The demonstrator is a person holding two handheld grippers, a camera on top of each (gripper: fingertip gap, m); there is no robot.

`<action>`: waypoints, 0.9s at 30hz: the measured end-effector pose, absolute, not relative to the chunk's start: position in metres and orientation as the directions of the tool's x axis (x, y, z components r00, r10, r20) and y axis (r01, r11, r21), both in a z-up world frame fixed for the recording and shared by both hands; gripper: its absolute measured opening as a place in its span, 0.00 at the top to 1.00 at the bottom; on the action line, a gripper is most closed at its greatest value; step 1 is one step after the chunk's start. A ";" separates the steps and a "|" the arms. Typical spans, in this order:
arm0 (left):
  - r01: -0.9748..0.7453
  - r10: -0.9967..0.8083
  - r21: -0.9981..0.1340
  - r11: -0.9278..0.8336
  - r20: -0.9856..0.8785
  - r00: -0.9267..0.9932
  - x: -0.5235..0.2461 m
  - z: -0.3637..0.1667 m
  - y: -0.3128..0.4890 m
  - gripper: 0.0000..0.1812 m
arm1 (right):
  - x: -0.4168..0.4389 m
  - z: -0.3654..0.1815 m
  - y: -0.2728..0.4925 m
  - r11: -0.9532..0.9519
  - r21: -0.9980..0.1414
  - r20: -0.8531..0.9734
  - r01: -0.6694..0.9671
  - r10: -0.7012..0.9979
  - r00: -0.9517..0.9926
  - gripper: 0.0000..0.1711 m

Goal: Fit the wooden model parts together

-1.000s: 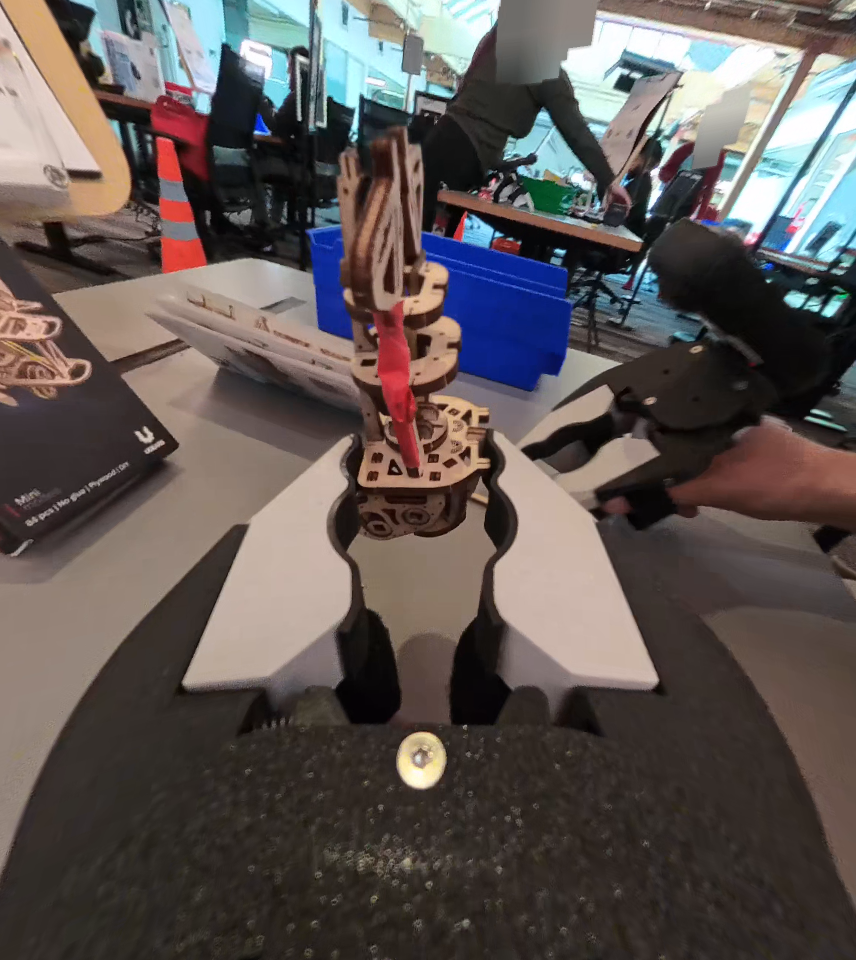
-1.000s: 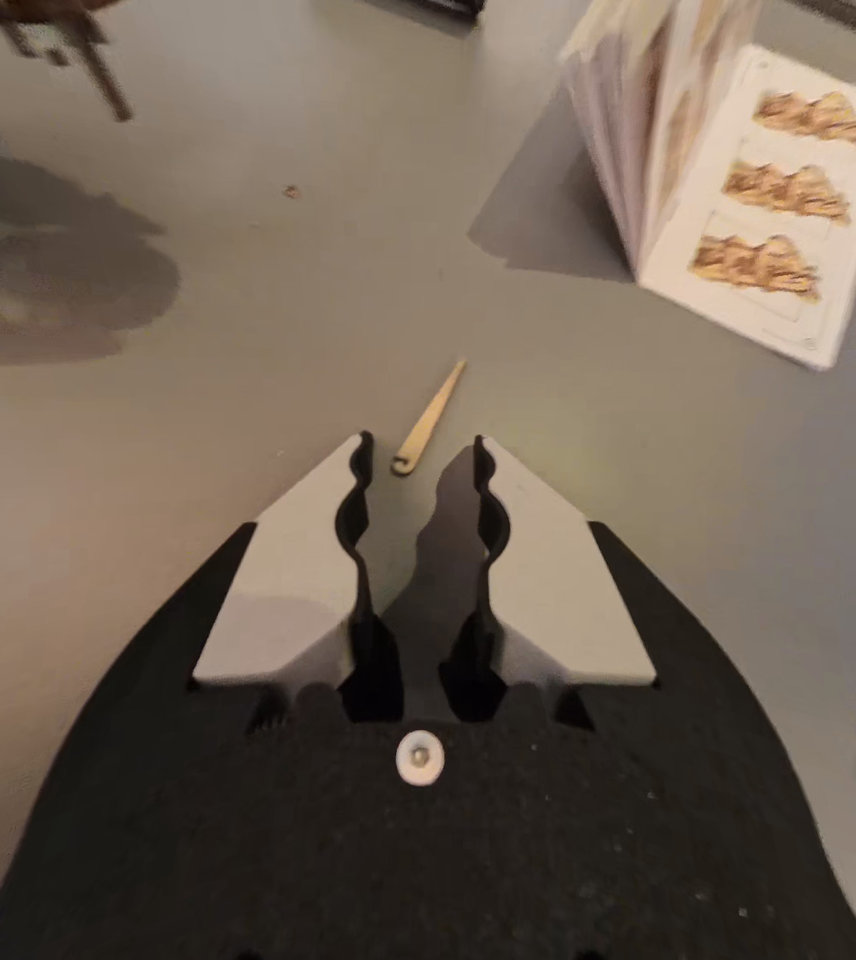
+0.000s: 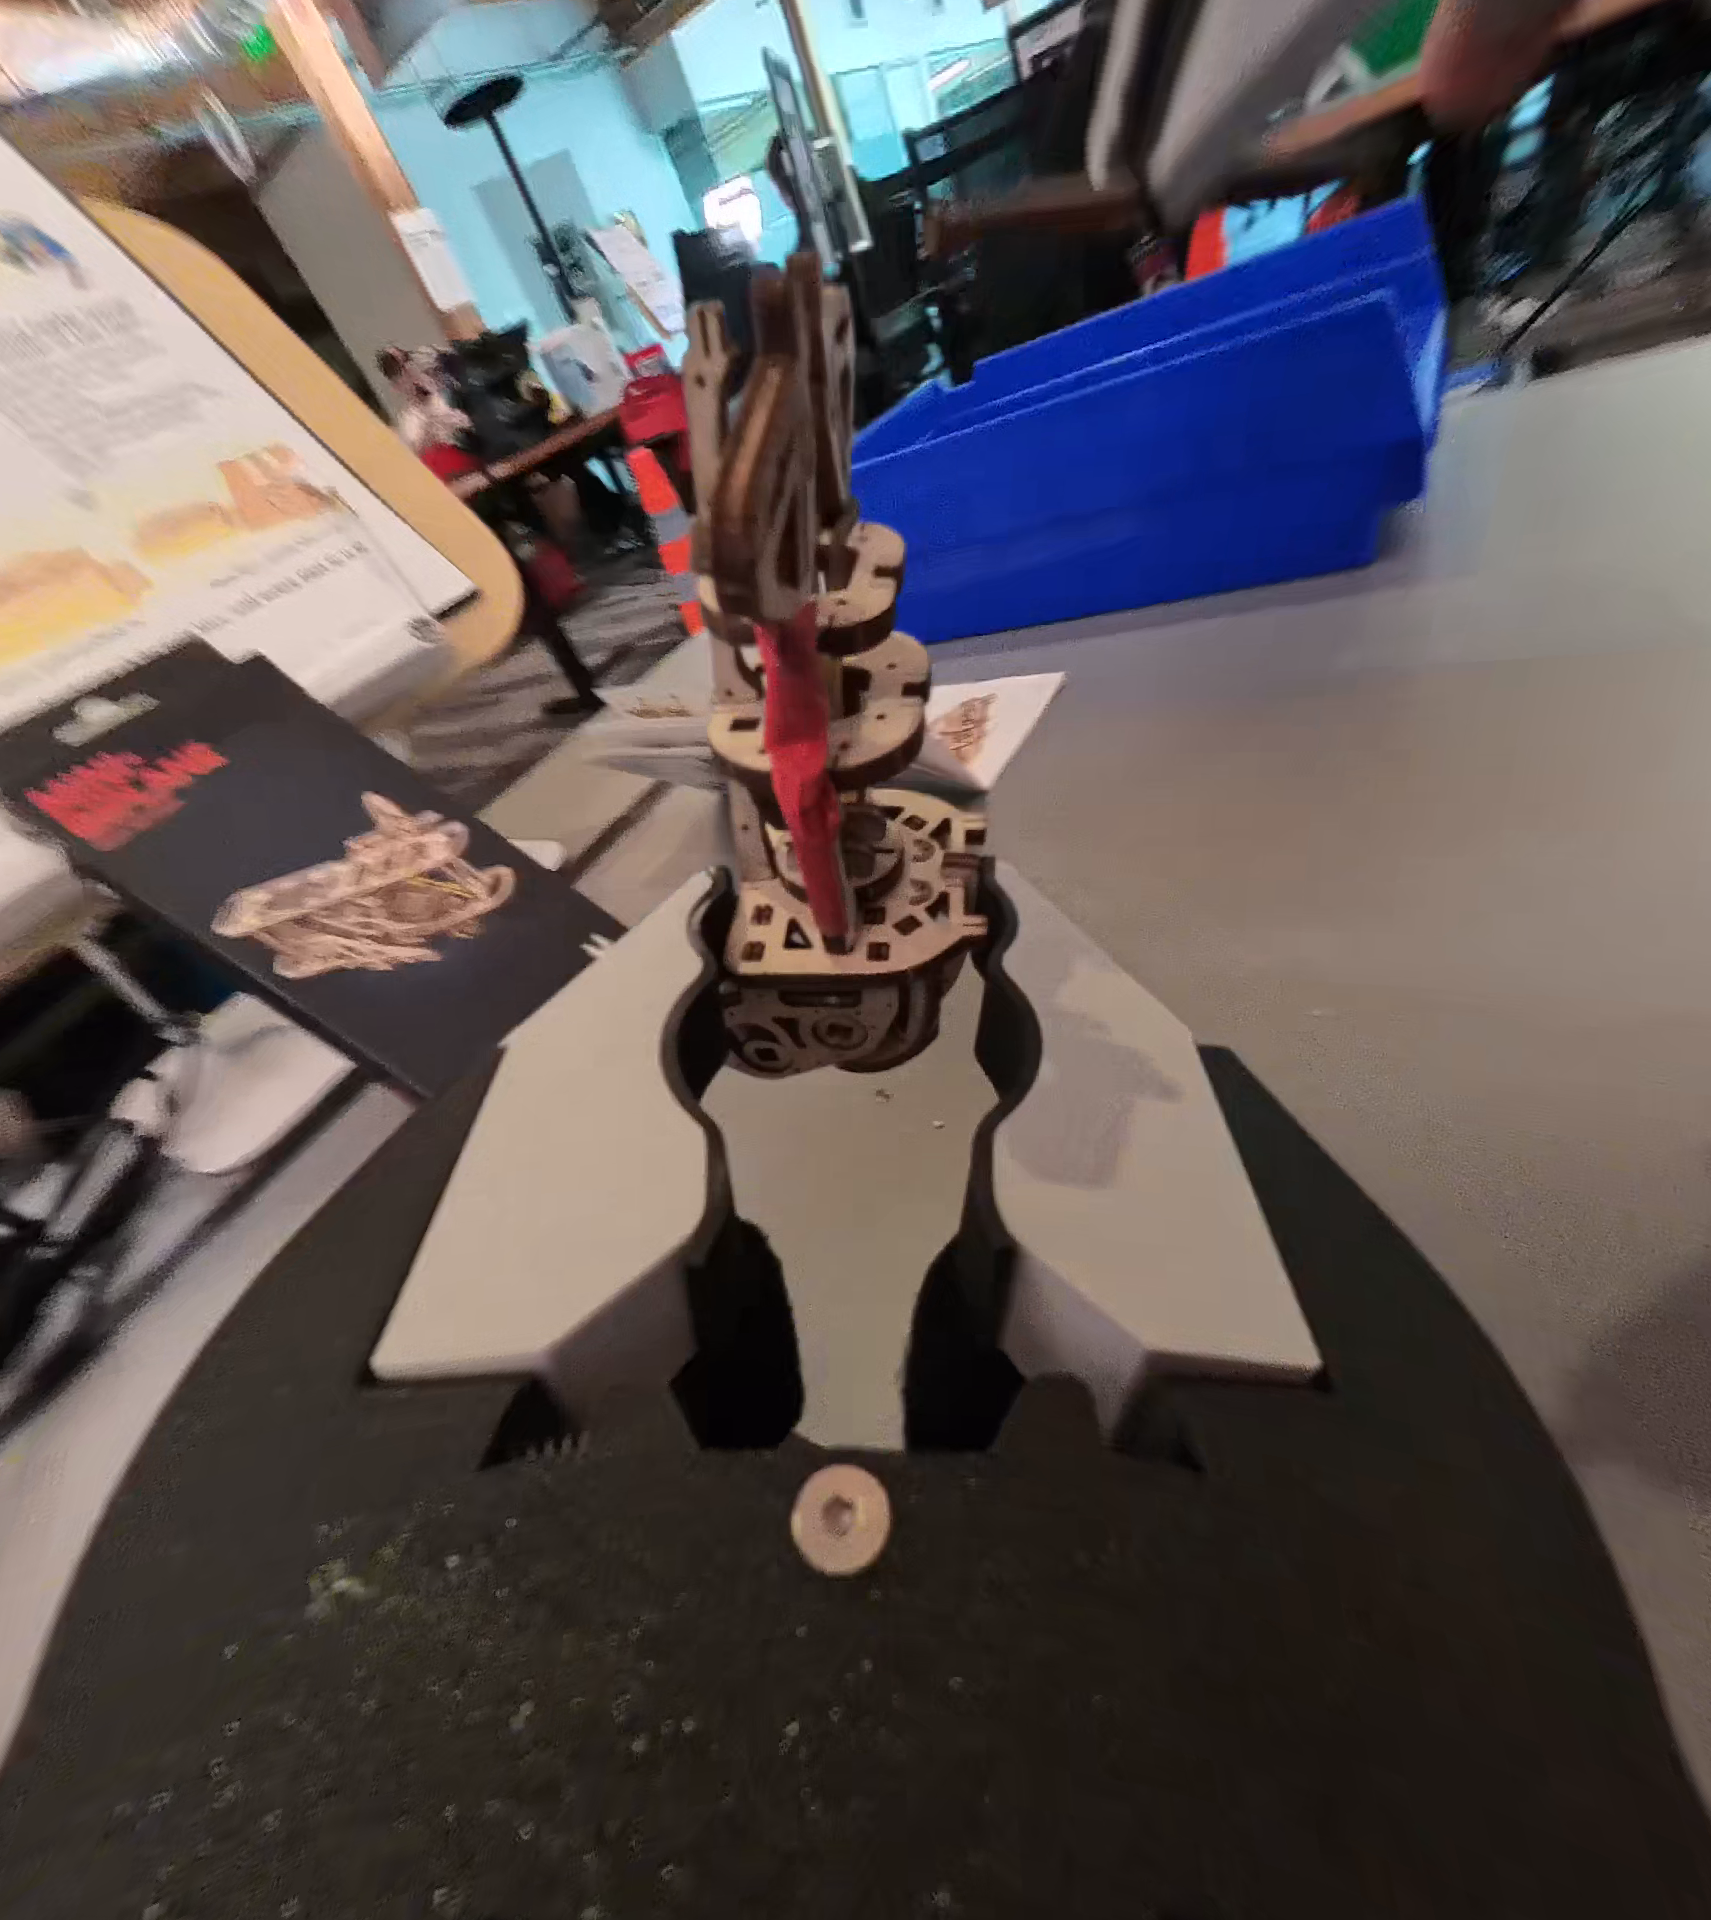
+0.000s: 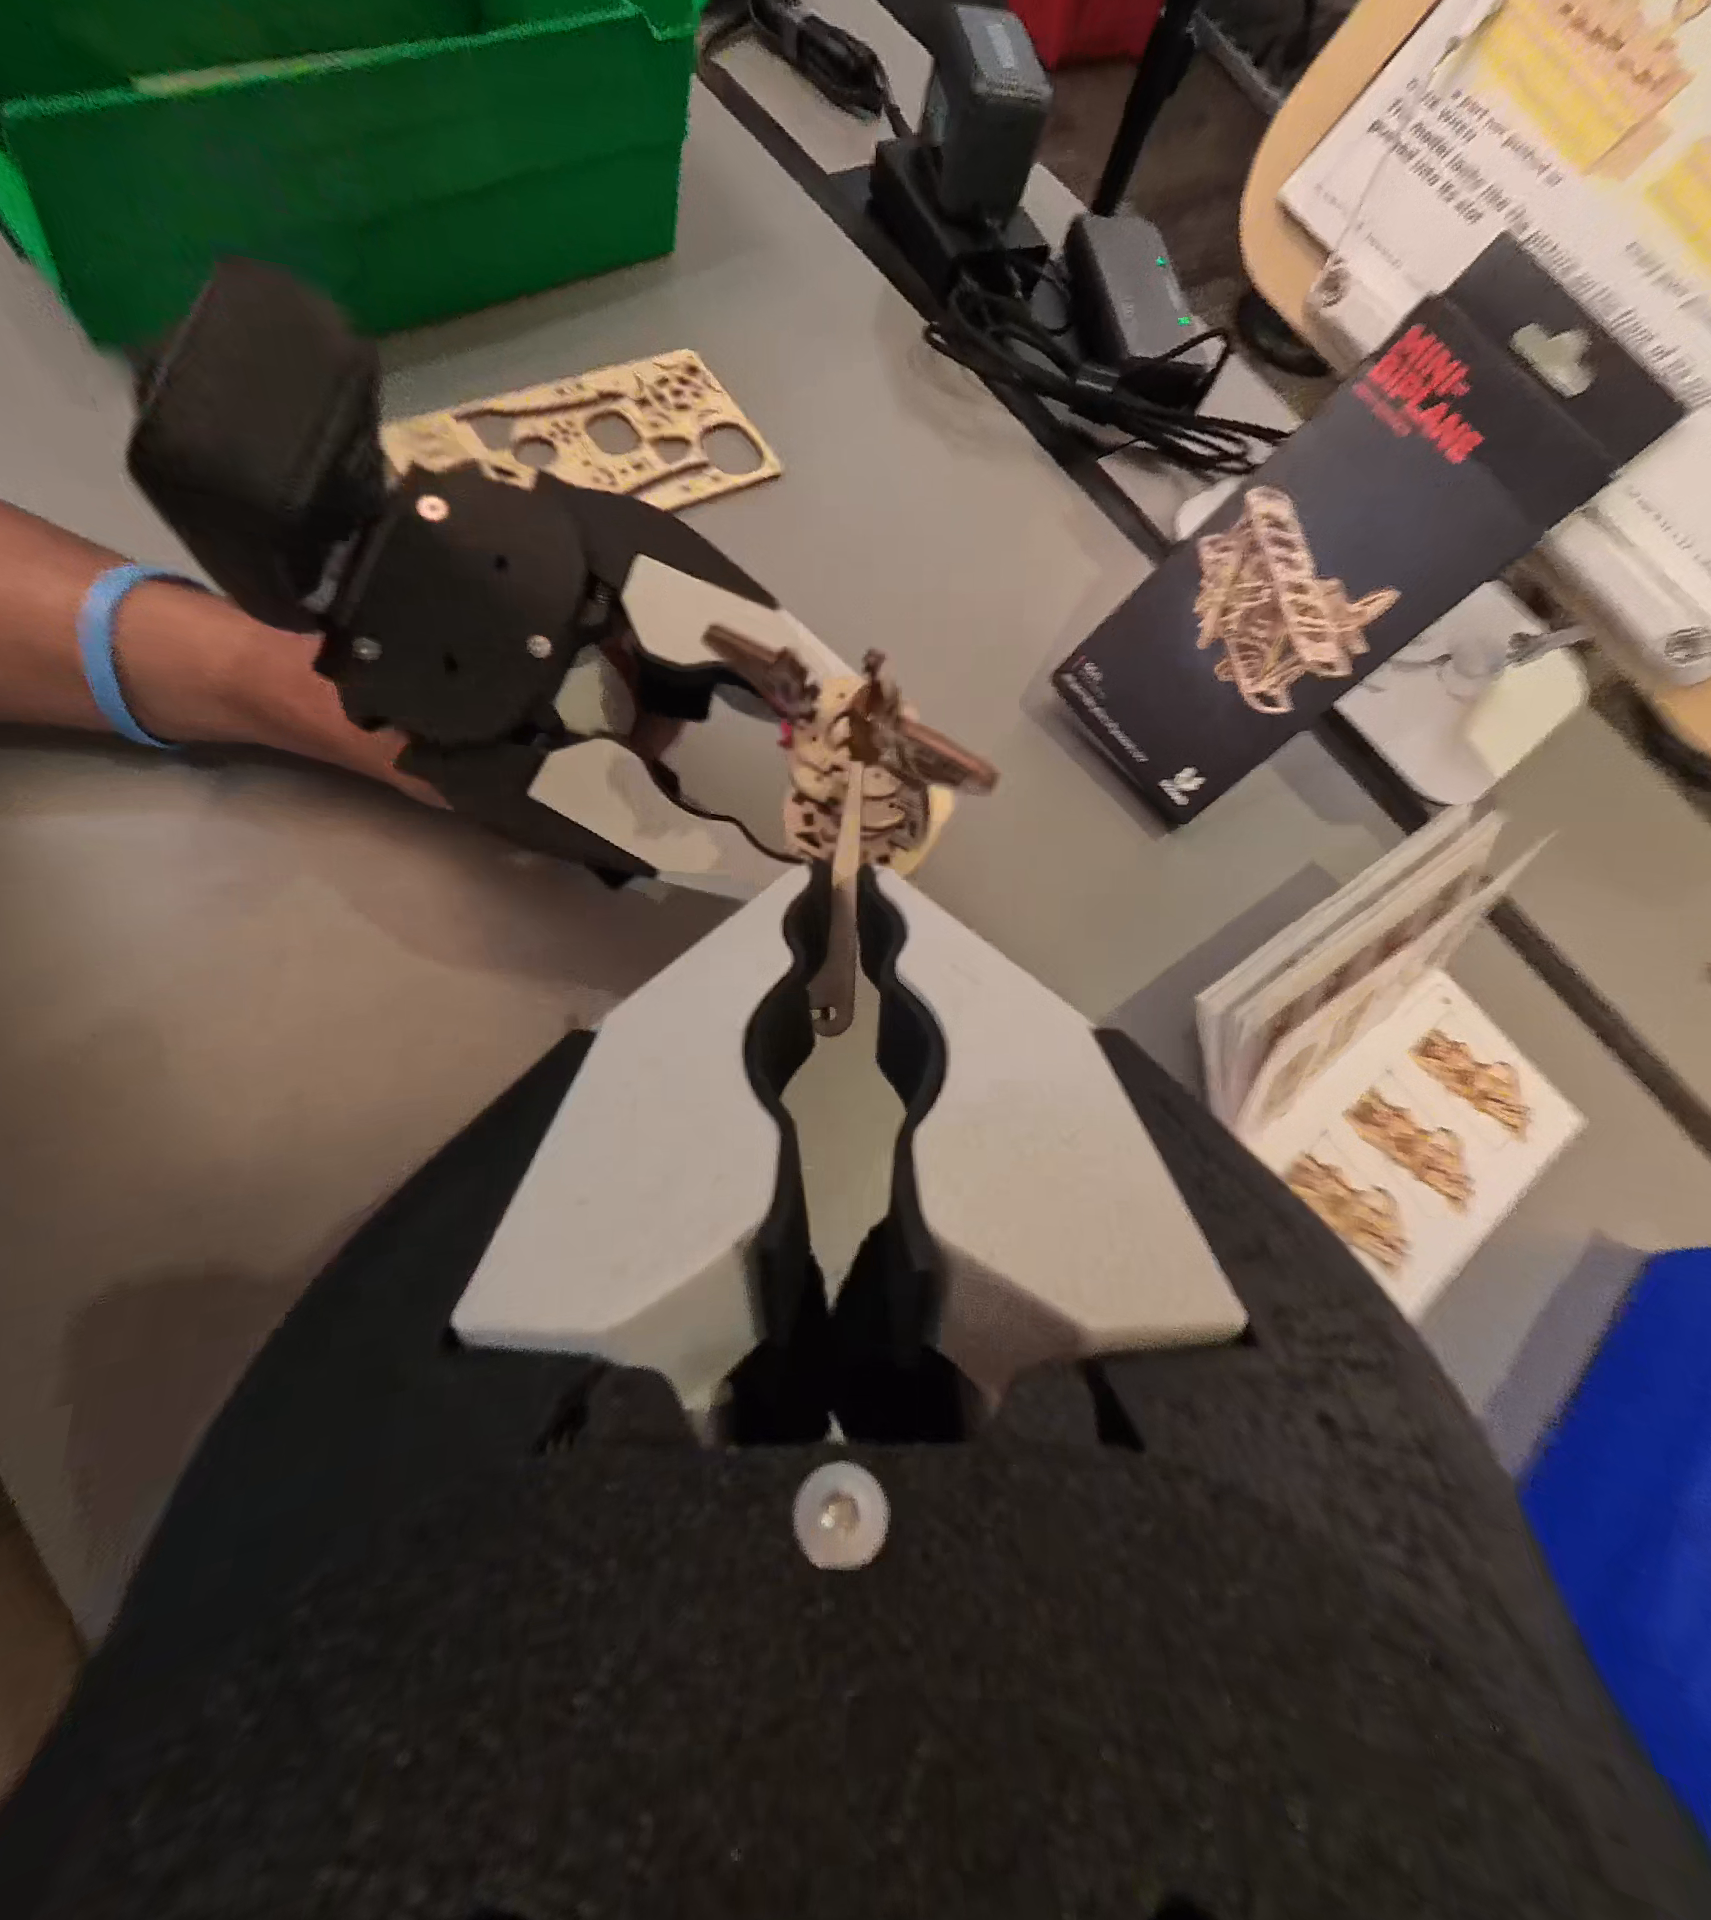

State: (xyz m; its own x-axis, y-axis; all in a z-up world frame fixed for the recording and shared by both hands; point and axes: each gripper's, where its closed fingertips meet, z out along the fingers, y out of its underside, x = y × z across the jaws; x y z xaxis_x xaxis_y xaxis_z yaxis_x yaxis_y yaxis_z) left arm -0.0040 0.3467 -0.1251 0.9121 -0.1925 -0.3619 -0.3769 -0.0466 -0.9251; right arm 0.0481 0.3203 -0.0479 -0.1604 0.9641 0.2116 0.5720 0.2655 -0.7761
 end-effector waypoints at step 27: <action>-0.693 -0.307 -0.713 0.105 -0.686 0.660 0.053 -0.145 0.332 0.76 | 0.094 -0.070 0.347 0.506 -0.398 -0.171 0.765 0.779 -0.604 0.98</action>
